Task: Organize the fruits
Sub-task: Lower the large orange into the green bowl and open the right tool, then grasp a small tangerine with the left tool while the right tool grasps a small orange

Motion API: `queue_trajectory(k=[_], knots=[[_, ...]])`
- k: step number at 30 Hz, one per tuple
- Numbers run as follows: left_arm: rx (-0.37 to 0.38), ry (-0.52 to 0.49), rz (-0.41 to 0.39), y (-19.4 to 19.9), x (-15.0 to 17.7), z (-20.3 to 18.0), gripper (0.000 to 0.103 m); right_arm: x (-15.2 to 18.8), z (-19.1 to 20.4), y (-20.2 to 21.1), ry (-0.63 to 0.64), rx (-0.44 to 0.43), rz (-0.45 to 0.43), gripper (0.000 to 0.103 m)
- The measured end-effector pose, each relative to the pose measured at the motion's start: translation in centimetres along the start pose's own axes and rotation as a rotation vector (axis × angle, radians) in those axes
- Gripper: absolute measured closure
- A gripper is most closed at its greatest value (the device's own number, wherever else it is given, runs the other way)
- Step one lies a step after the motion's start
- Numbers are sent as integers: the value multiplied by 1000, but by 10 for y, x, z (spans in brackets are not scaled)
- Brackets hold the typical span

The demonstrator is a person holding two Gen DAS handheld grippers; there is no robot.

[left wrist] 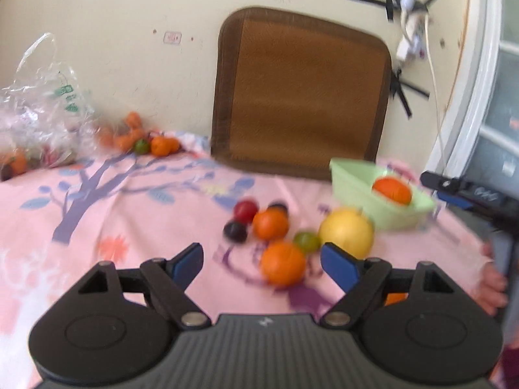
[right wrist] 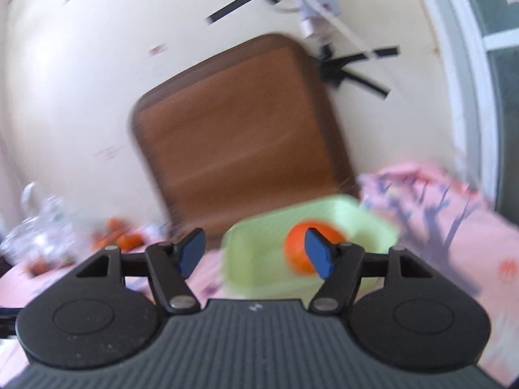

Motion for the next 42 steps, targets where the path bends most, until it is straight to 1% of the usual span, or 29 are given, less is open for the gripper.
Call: queue_trajectory(k=[2, 6, 7, 9, 10, 12, 14, 16, 18, 21, 25, 28, 30, 31, 32, 33, 34, 35, 38, 40, 42], knots=[[-8, -28, 9, 3, 12, 0, 21, 18, 10, 19, 7, -31, 42, 39], [-13, -106, 18, 5, 29, -8, 21, 51, 27, 55, 29, -57, 69, 39], [-18, -124, 28, 5, 33, -11, 21, 59, 33, 61, 51, -62, 80, 40], [-10, -159, 34, 2, 34, -14, 21, 71, 49, 71, 130, -58, 87, 47], [-6, -170, 38, 1, 35, -16, 21, 76, 56, 74, 174, -49, 85, 49], [-1, -185, 37, 2, 38, -19, 21, 85, 66, 72, 224, -34, 94, 50], [4, -192, 24, 5, 39, -20, 21, 88, 69, 65, 234, -19, 118, 56], [12, -193, 15, 7, 39, -21, 21, 86, 69, 61, 236, -1, 113, 56], [19, -189, 34, 4, 38, -19, 21, 86, 66, 56, 224, 6, 122, 56], [52, -170, 83, -8, 31, -17, 21, 86, 63, 48, 212, 12, 147, 56], [41, -235, 82, -27, 13, -22, 21, 84, 67, 35, 208, 1, 161, 56], [20, -256, 107, -46, 6, -23, 22, 85, 72, 24, 224, 1, 196, 56], [-15, -255, 120, -56, 4, -20, 28, 87, 74, 17, 238, 2, 226, 56], [-19, -245, 121, -59, 4, -18, 30, 88, 74, 14, 240, 1, 237, 56], [-20, -233, 126, -62, 5, -15, 36, 88, 73, 14, 243, 1, 231, 56], [-23, -223, 146, -65, 7, -14, 50, 88, 74, 14, 249, 3, 232, 57], [-20, -216, 167, -68, 8, -12, 57, 89, 75, 14, 261, 12, 228, 64], [-13, -213, 169, -68, 9, -12, 61, 90, 77, 15, 276, 27, 220, 70], [-14, -216, 164, -64, 11, -13, 62, 91, 78, 18, 285, 30, 213, 71], [32, -183, 162, -58, 16, -16, 62, 90, 75, 21, 272, 31, 205, 71], [82, -164, 159, -52, 22, -23, 62, 88, 72, 29, 260, 38, 175, 71]])
Point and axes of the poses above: each gripper's, at about its wrist camera, not at the fingertips, and y roughly against the way its jaws point, z to its left, x to its underside, the point moved 5 cm from there along -y, roughly the way its jaws point, and after that the axes turned 14 degrees about x, right-handed, at the moved point
